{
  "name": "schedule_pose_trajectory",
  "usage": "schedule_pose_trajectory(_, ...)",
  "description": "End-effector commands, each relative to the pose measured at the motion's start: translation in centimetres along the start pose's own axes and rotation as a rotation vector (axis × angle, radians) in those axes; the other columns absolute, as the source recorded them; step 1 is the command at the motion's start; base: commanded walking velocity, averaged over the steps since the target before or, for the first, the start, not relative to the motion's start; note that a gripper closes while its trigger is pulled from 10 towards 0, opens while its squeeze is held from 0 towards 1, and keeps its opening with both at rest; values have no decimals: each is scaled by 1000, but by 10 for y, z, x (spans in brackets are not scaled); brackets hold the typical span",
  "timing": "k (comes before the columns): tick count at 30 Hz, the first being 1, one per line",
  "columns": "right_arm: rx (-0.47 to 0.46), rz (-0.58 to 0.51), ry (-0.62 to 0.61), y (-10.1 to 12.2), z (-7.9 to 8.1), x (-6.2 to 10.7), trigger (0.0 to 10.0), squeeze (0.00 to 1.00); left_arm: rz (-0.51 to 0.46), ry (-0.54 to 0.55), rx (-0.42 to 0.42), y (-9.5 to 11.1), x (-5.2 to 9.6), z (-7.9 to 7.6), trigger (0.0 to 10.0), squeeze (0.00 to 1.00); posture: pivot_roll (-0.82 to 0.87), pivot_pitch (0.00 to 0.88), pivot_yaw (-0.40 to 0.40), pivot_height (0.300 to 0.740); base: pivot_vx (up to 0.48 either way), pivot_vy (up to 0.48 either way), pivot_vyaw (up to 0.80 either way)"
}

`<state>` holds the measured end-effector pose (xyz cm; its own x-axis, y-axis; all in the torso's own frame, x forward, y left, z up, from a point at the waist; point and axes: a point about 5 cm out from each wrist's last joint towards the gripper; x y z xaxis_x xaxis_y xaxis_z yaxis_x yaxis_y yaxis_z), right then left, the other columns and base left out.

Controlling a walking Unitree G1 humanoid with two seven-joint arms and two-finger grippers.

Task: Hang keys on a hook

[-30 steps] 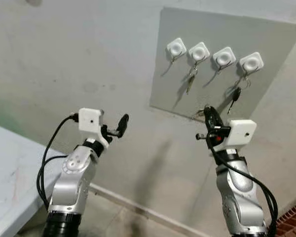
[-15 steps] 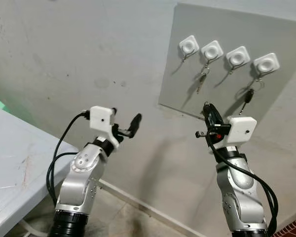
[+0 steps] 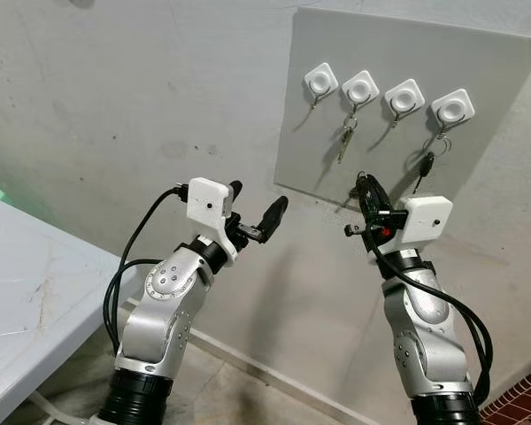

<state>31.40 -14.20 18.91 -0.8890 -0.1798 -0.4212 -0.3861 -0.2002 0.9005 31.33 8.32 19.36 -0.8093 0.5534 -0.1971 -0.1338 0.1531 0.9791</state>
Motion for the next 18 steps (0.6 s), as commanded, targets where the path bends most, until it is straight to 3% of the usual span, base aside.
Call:
schedule_pose_trajectory(1, -24, -33, -18, 6, -3, -6, 10000, 0, -24, -49, -14, 9, -4, -8, 10000, 0, 29, 0, -43, 740, 0, 0, 0)
schedule_pose_trajectory(8, -123, -62, -36, 10, -6, -22, 10000, 0, -30, -111, -3, 12, -4, -19, 10000, 0, 34, 0, -42, 740, 0, 0, 0)
schedule_pose_trajectory(18, -230, -126, -36, 25, -12, -48, 10000, 0, -40, -128, -1, 18, -6, -22, 10000, 0, 36, 5, -42, 740, 0, 0, 0)
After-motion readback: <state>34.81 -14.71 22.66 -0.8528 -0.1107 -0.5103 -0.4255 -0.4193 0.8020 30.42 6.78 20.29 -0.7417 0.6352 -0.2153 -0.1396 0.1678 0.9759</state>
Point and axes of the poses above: a point about 5 cm out from each wrist's last joint towards the gripper, its own x axis pointing back from the gripper into the wrist, its own y axis along the axis of the wrist's last joint, z = x × y, and after that the axes turned 1 degree about -x, right-handed
